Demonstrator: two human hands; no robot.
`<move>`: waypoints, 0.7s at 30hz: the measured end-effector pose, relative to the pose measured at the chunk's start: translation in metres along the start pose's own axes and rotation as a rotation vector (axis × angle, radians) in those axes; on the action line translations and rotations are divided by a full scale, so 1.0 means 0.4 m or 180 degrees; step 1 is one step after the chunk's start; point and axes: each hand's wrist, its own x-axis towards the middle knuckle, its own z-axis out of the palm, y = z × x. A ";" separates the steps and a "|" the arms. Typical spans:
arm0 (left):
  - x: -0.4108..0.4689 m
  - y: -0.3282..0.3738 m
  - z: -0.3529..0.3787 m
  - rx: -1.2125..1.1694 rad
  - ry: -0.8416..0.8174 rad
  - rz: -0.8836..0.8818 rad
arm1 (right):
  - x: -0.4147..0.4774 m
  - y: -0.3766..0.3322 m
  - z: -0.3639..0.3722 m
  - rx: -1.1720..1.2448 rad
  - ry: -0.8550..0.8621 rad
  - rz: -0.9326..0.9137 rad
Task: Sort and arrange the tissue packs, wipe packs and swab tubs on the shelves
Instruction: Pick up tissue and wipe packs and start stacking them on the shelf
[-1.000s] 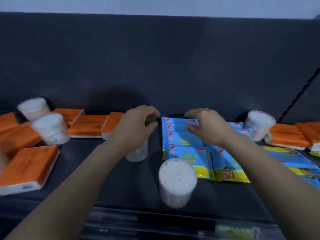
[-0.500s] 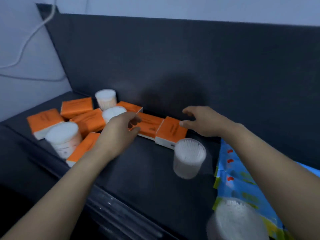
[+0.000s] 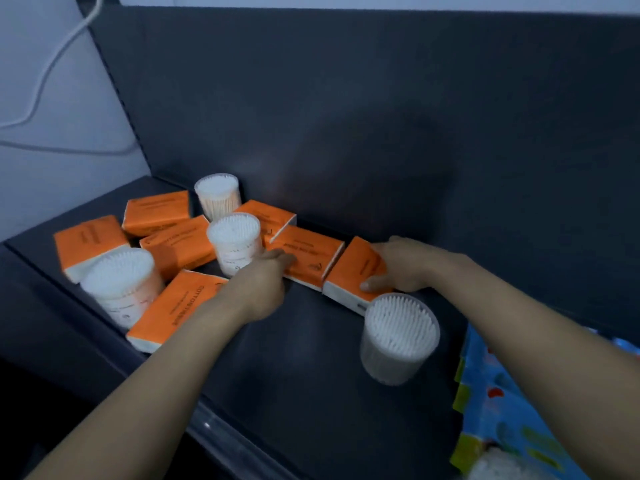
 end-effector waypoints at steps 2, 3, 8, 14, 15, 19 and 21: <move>0.020 -0.006 0.002 0.0275 0.0050 0.0037 | 0.004 0.011 0.000 0.0017 0.0045 0.0141; 0.032 -0.008 0.001 0.0420 0.0084 0.0037 | 0.002 0.014 -0.001 0.0053 0.0018 0.0219; 0.083 -0.024 -0.015 0.0585 0.0128 0.0469 | -0.011 -0.008 -0.008 -0.0120 -0.0060 0.0420; 0.146 -0.030 -0.035 0.0191 -0.0514 0.0597 | -0.017 -0.019 -0.012 0.0446 -0.0058 0.0689; 0.156 -0.026 -0.036 0.0192 -0.0624 0.0532 | -0.018 -0.016 -0.009 0.0520 -0.0079 0.0736; 0.193 -0.018 -0.040 0.0146 -0.0949 0.0497 | -0.025 0.005 0.002 0.0890 -0.0011 0.0869; 0.212 -0.013 -0.046 0.0351 -0.1180 0.0504 | -0.032 0.010 0.007 0.1092 0.0038 0.0878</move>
